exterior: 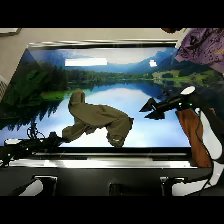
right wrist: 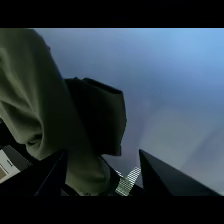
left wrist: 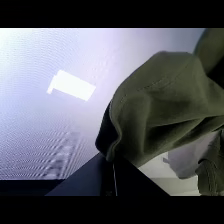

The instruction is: Fold the clothes and pants, and hang the long-sleeved shirts on hangers.

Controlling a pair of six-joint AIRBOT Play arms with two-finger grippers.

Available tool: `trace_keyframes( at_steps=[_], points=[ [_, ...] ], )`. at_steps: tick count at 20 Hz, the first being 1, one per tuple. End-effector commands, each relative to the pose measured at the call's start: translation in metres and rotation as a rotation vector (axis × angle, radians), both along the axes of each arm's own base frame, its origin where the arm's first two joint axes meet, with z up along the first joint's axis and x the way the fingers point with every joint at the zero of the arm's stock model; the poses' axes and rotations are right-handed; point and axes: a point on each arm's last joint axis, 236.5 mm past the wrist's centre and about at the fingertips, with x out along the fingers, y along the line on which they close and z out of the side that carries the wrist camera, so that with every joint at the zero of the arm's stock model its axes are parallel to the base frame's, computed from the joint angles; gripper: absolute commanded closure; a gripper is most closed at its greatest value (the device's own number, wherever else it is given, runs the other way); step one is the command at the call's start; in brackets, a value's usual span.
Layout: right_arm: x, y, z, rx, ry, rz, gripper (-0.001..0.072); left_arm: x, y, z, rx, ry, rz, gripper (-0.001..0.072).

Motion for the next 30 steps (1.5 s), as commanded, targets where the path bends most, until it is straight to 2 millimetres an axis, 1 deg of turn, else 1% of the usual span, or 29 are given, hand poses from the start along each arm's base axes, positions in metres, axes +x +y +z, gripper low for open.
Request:
trace_keyframes(
  at_steps=[1, 3, 5, 9, 11, 14, 15, 16, 17, 18, 19, 20, 22, 24, 26, 27, 28, 29, 30],
  points=[
    [0.012, 0.005, -0.027, 0.01, -0.007, -0.027, 0.0196, 0.0, -0.002, 0.002, -0.012, 0.002, 0.0, 0.069],
    [0.014, 0.006, -0.031, 0.003, -0.012, -0.034, 0.0197, 0.0, -0.002, 0.002, -0.012, 0.002, 0.001, 0.069],
    [0.01, 0.013, -0.036, 0.002, 0.002, -0.016, 0.0196, 0.0, -0.002, 0.002, -0.012, 0.003, 0.001, 0.069],
    [-0.002, 0.04, -0.046, -0.005, 0.016, 0.056, 0.0196, 0.0, -0.002, 0.002, -0.015, 0.008, 0.009, 0.069],
    [-0.005, 0.049, -0.049, -0.008, 0.018, 0.074, 0.0196, 0.0, -0.002, 0.002, -0.015, 0.008, 0.009, 0.069],
    [-0.006, 0.056, -0.053, -0.019, 0.021, 0.074, 0.0199, 0.0, -0.002, 0.002, -0.015, 0.008, 0.009, 0.069],
    [-0.008, 0.058, -0.055, -0.022, 0.022, 0.078, 0.0269, 0.0, -0.002, 0.002, -0.014, 0.008, 0.009, 0.069],
    [-0.009, 0.06, -0.056, -0.031, 0.019, 0.089, 0.0322, 0.0, -0.002, 0.002, -0.013, 0.008, 0.01, 0.069],
    [-0.01, 0.06, -0.058, -0.043, 0.015, 0.098, 0.0399, 0.0, -0.002, 0.002, -0.014, 0.008, 0.01, 0.069],
    [-0.011, 0.061, -0.059, -0.05, 0.013, 0.105, 0.0565, 0.0, -0.002, 0.002, -0.014, 0.008, 0.01, 0.069],
    [-0.01, 0.059, -0.06, -0.057, 0.009, 0.103, 0.0661, 0.0, -0.002, 0.002, -0.014, 0.008, 0.009, 0.069],
    [-0.008, 0.056, -0.059, -0.063, 0.003, 0.099, 0.0684, 0.0, -0.002, 0.002, -0.015, 0.008, 0.009, 0.0691],
    [-0.003, 0.05, -0.049, -0.068, -0.025, 0.087, 0.0685, 0.001, -0.002, 0.004, -0.017, 0.005, 0.005, 0.0693],
    [0.01, 0.038, -0.022, -0.078, -0.098, 0.049, 0.0686, 0.01, -0.001, 0.015, -0.02, -0.028, -0.012, 0.0694],
    [0.033, 0.017, 0.028, -0.095, -0.234, -0.01, 0.0686, 0.034, 0.005, 0.045, -0.006, -0.114, -0.037, 0.0695],
    [0.046, 0.002, 0.063, -0.118, -0.326, -0.042, 0.0686, 0.054, 0.013, 0.069, 0.017, -0.181, -0.039, 0.0696],
    [0.058, -0.015, 0.1, -0.147, -0.42, -0.077, 0.0686, 0.075, 0.023, 0.098, 0.051, -0.261, -0.035, 0.0696],
    [0.07, -0.035, 0.148, -0.188, -0.533, -0.126, 0.0686, 0.1, 0.034, 0.138, 0.097, -0.358, -0.025, 0.0696],
    [0.076, -0.053, 0.197, -0.231, -0.646, -0.171, 0.0686, 0.121, 0.045, 0.184, 0.149, -0.464, -0.017, 0.0696]
  ],
)
